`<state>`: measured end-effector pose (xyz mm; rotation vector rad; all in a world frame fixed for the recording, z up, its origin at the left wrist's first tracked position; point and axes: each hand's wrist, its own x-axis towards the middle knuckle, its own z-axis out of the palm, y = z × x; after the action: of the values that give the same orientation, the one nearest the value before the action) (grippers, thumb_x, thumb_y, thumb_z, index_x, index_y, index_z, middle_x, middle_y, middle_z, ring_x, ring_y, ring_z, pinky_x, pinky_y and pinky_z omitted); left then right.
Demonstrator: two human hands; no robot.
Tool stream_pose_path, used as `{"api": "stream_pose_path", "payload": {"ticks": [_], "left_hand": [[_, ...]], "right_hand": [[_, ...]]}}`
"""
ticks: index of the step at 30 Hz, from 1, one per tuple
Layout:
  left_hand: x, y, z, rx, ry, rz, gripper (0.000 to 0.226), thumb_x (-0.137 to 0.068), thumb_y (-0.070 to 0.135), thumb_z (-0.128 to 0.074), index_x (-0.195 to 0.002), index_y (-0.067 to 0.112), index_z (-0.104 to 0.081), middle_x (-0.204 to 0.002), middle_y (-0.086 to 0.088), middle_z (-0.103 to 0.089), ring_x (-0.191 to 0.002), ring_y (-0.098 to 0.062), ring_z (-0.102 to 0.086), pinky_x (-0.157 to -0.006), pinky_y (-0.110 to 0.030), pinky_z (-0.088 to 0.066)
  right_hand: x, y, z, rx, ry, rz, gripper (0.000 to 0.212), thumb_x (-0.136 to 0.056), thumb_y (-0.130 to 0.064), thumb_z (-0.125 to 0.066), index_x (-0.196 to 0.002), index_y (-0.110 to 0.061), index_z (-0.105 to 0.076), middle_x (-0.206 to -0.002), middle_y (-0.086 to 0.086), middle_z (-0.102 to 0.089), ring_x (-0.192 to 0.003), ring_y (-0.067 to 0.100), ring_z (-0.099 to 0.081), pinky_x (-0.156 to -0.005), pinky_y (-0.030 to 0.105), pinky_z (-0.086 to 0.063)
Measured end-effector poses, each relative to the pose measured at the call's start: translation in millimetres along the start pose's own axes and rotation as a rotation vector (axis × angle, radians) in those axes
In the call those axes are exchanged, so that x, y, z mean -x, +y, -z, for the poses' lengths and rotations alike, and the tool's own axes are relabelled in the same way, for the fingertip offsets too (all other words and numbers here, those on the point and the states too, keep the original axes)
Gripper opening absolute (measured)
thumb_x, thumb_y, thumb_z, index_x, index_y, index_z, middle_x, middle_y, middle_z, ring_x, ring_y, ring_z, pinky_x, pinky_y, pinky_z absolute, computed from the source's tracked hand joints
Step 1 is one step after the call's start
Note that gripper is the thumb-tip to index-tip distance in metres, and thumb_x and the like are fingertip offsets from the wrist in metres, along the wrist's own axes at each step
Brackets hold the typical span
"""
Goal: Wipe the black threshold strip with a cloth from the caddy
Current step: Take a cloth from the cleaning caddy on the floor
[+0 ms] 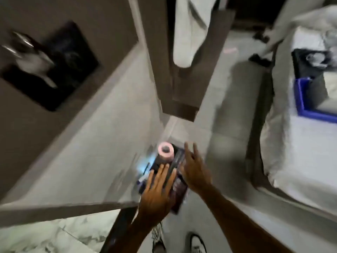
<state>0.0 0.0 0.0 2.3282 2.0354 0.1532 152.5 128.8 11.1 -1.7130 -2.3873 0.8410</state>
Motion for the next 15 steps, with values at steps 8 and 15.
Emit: {"api": "stream_pose_path", "payload": {"ticks": [8, 15], "left_hand": [[88.3, -72.5, -227.2, 0.119, -0.244, 0.099, 0.071, -0.106, 0.037, -0.055, -0.167, 0.006, -0.038, -0.174, -0.021, -0.037, -0.163, -0.039, -0.034, -0.124, -0.065, -0.042], [110.8, -125.5, -351.5, 0.163, -0.319, 0.091, 0.073, -0.113, 0.050, -0.033, -0.170, 0.006, -0.031, -0.177, -0.022, -0.029, -0.166, -0.038, -0.023, -0.135, -0.062, -0.020]], "right_hand": [[-0.7, 43.9, -270.4, -0.297, -0.268, -0.388, 0.083, -0.109, -0.028, -0.057, -0.173, -0.019, -0.004, -0.182, 0.005, -0.008, -0.164, 0.031, -0.028, -0.120, 0.048, -0.048], [-49.0, 70.9, -394.6, -0.231, -0.244, -0.634, 0.097, -0.098, -0.030, -0.077, -0.171, -0.022, -0.013, -0.177, 0.015, -0.015, -0.154, 0.044, -0.036, -0.110, 0.065, -0.054]]}}
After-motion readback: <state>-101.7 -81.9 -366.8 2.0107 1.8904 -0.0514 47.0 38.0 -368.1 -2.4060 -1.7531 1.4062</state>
